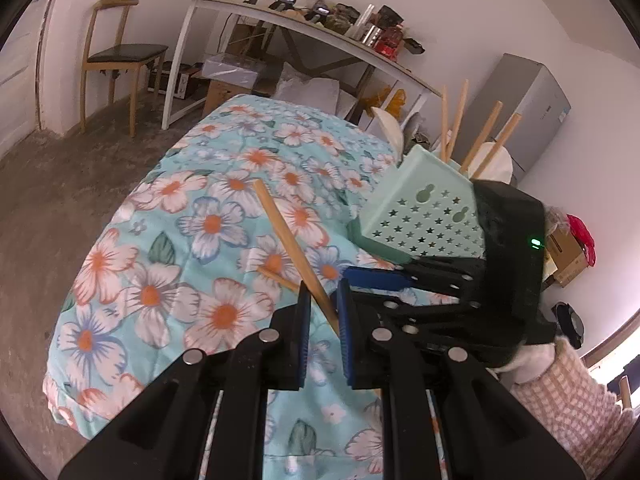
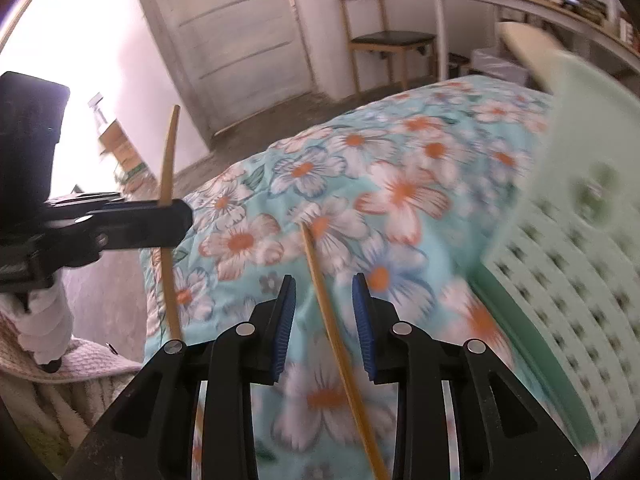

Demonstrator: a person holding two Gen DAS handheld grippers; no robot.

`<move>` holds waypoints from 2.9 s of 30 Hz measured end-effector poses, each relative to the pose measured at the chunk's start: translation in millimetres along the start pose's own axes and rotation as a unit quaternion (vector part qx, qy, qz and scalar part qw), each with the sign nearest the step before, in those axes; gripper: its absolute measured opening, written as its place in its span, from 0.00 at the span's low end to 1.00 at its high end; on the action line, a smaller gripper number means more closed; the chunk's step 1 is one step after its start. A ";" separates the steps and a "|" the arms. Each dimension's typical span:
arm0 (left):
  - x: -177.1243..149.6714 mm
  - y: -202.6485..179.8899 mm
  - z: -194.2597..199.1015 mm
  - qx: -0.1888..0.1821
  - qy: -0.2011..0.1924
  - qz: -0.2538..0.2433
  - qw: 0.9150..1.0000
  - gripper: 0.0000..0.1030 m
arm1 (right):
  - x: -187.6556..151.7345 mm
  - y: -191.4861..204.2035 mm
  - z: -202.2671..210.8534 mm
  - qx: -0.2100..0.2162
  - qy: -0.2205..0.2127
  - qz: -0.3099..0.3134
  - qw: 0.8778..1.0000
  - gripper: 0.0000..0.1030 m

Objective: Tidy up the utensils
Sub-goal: 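Grasp a wooden chopstick with the right gripper while the left gripper holds its chopstick, then raise both chopsticks upright above the mint-green holder with both grippers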

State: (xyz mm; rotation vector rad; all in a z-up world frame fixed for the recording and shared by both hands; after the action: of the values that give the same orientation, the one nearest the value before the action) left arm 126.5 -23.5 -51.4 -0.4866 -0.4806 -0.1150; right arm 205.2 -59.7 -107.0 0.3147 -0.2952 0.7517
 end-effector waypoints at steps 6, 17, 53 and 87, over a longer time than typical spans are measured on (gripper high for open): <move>-0.9 10.8 3.3 0.009 0.001 0.012 1.000 0.12 | 15.9 4.2 -25.5 -0.007 0.022 0.020 1.000 0.19; 1.0 9.2 3.7 0.010 -0.002 0.007 1.000 0.12 | 10.3 -5.9 -3.9 -0.042 -0.008 -0.009 0.999 0.04; 14.4 -61.2 12.4 0.062 -0.046 -0.103 0.992 0.09 | -91.8 -16.1 224.8 -0.162 -0.282 -0.184 0.928 0.04; 151.1 -199.0 129.8 -0.159 -0.225 -0.188 0.943 0.05 | -126.7 -18.4 260.2 -0.155 -0.346 -0.229 0.897 0.04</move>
State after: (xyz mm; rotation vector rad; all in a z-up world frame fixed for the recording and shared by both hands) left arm 162.5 -136.0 204.2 -0.7388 -1.0128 -0.4618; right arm 91.6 -249.7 80.3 0.3247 -0.9701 0.0918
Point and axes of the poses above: each gripper's, at about its wrist camera, not at the fingertips, and z roughly against the way its jaws point, y to its left, x to its top, the point moved 6 cm from there along -z, roughly the way its jaws point, and after that the axes turned 15 degrees about y, right-handed, at the moved point
